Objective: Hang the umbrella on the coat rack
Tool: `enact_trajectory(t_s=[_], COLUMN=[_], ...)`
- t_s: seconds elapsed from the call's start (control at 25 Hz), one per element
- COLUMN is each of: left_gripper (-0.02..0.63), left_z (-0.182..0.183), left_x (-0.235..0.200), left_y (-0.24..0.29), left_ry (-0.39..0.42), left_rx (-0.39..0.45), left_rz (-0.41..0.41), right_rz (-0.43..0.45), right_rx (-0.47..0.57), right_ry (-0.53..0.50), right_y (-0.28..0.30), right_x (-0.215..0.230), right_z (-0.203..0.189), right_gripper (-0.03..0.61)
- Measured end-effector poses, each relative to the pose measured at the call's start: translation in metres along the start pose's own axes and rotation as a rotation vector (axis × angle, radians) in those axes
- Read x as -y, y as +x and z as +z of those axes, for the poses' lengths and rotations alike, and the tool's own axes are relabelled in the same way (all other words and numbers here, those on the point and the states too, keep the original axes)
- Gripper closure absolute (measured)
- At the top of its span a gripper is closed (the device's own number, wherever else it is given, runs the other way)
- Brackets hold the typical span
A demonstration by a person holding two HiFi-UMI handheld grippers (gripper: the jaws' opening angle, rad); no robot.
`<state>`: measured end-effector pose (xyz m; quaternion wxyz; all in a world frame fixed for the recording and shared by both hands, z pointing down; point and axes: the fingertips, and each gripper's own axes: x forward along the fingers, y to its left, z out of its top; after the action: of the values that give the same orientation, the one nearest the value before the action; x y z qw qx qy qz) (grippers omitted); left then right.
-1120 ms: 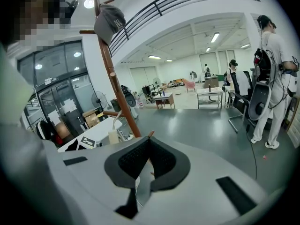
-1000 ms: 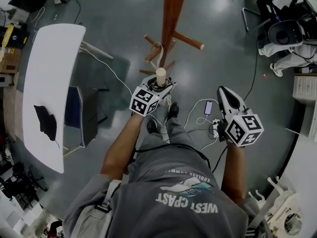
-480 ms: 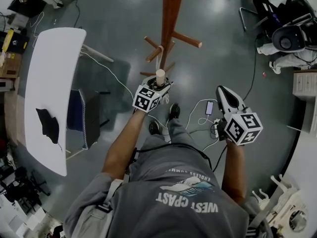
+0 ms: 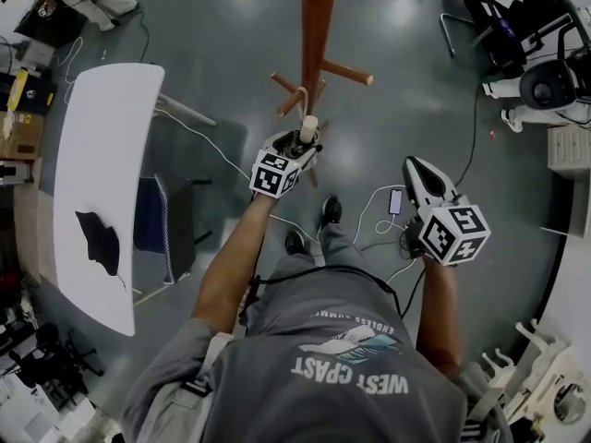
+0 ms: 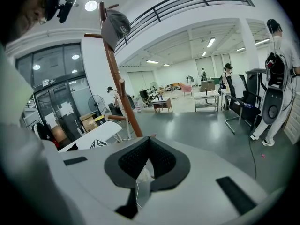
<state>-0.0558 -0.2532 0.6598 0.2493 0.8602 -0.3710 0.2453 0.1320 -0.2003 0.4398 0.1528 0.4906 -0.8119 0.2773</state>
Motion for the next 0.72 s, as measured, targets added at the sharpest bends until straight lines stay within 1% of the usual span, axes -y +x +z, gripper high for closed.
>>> enact_trajectory(t_s=[0.04,0.08,0.24,0.36,0.48,0.72], left_gripper=[0.330,0.370,0.402,0.439,0.483,0.566], left_z=[0.003,0.006,0.015,0.028,0.046,0.088], left_x=[-0.002,-0.004,-0.008,-0.008,-0.006,0.000], left_y=[-0.004,-0.008,-0.028,-0.051,-0.086,-0.175], left_ry=[0.005,0.013,0.042,0.063,0.087,0.151], left_rx=[0.009,0.017,0.046,0.092,0.164,0.331], left_rz=[0.003,0.004,0.016,0.033,0.059,0.126], right_rz=[-0.001,-0.001,0.008,0.015,0.022,0.024], right_rx=[0.003,0.006,0.022,0.040,0.066,0.134], right_ry=[0.001,0.001,-0.004,-0.014,-0.025,-0.052], right_y=[-0.001,-0.002,-0.002,-0.003,-0.008,-0.025], right_x=[-0.002,-0.004,-0.016,-0.026,-0.034,-0.052], right_z=[0.000,0.000,0.004,0.011,0.019,0.032], right_gripper=[0.555,0.555,0.555,0.555,0.555,0.555])
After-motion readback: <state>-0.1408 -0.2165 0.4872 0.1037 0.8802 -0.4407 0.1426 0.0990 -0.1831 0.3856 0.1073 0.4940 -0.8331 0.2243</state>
